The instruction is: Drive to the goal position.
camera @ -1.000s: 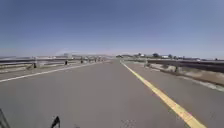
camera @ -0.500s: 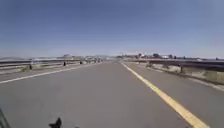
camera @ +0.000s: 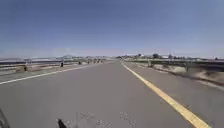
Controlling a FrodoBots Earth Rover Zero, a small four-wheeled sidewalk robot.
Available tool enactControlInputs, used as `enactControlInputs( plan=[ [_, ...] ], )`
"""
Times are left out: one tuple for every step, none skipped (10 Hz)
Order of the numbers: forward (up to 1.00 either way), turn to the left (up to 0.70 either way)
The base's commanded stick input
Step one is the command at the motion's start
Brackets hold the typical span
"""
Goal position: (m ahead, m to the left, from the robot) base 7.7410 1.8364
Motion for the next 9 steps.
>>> enactControlInputs(
  plan=[
    [0.85,0.0],
    [0.85,0.0],
    [0.85,0.0],
    [0.85,0.0],
    [0.85,0.0],
    [0.85,0.0],
    [0.85,0.0],
    [0.85,0.0],
    [0.85,0.0]
  ],
)
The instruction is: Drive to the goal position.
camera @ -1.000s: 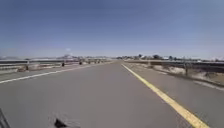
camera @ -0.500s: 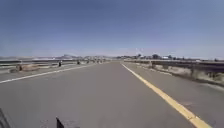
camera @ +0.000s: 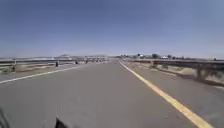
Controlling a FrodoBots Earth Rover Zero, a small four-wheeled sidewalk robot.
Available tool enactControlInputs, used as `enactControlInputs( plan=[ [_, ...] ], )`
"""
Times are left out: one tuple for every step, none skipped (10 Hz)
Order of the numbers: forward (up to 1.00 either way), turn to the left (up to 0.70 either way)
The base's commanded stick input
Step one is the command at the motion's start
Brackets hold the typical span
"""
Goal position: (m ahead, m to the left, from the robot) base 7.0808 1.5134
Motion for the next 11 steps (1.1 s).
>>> enactControlInputs(
  plan=[
    [0.85,0.0],
    [0.85,0.0],
    [0.85,0.0],
    [0.85,0.0],
    [0.85,0.0],
    [0.85,0.0],
    [0.85,0.0],
    [0.85,0.0],
    [0.85,0.0],
    [0.85,0.0],
    [0.85,0.0]
  ],
)
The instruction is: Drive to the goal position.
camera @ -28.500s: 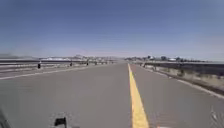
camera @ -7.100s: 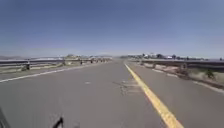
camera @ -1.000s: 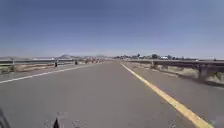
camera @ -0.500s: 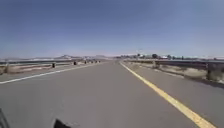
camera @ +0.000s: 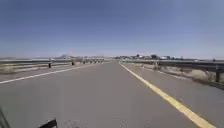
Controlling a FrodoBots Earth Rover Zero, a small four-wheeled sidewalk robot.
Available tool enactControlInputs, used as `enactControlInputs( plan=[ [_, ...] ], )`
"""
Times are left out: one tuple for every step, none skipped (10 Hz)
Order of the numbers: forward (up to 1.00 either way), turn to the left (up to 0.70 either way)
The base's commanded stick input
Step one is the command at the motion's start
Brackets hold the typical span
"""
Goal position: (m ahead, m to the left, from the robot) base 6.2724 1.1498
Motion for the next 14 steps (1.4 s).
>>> enactControlInputs(
  plan=[
    [0.85,0.0],
    [0.85,0.0],
    [0.85,0.0],
    [0.85,0.0],
    [0.85,0.0],
    [0.85,0.0],
    [0.85,0.0],
    [0.85,0.0],
    [0.85,0.0],
    [0.85,0.0],
    [0.85,0.0],
    [0.85,0.0],
    [0.85,0.0],
    [0.85,0.0]
  ],
)
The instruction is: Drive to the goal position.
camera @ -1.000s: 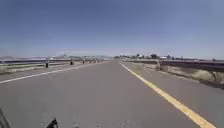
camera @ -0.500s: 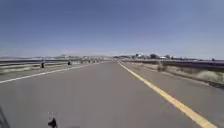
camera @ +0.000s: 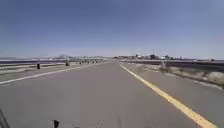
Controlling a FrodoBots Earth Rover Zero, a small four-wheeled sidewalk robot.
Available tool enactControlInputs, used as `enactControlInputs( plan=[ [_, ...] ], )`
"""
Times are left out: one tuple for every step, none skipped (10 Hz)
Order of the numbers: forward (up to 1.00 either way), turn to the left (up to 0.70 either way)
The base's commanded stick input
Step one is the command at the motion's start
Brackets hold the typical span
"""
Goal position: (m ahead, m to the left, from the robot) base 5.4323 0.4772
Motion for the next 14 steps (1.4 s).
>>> enactControlInputs(
  plan=[
    [0.85,0.0],
    [0.85,0.0],
    [0.85,0.0],
    [0.85,0.0],
    [0.85,-0.34],
    [0.85,-0.34],
    [0.85,-0.07],
    [0.85,-0.02],
    [0.85,0.0],
    [0.85,0.0],
    [0.85,0.0],
    [0.85,0.0],
    [0.85,0.0],
    [0.85,0.0]
  ],
)
